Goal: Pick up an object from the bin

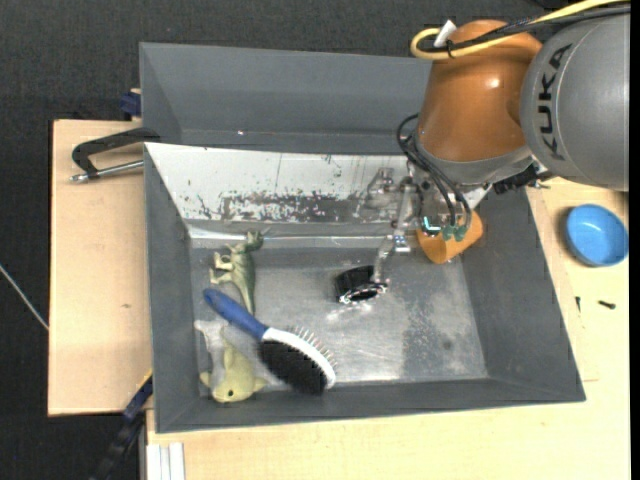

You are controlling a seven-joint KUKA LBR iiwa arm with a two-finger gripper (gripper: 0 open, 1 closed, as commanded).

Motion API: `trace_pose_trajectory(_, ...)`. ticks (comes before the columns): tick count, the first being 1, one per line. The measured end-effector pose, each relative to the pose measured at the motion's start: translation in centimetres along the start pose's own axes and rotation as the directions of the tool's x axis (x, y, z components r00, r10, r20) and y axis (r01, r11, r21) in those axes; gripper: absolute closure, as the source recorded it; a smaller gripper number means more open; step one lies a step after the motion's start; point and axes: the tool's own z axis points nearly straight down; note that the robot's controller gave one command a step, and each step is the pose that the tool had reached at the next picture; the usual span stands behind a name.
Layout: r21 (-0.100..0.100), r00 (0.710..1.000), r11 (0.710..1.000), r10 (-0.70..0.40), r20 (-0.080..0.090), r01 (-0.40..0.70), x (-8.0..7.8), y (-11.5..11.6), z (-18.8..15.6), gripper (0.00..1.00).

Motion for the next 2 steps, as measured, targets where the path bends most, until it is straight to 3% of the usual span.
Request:
trace_pose_trajectory(1, 0.002, 0.973, 0.973, -0.231, 0.012, 0.231, -0.48, 0.41, 12.4, 0.0)
trace_pose_trajectory(2, 0.003, 0.973, 0.973, -0.229, 0.029, 0.229, -0.9, 0.48, 11.9, 1.0)
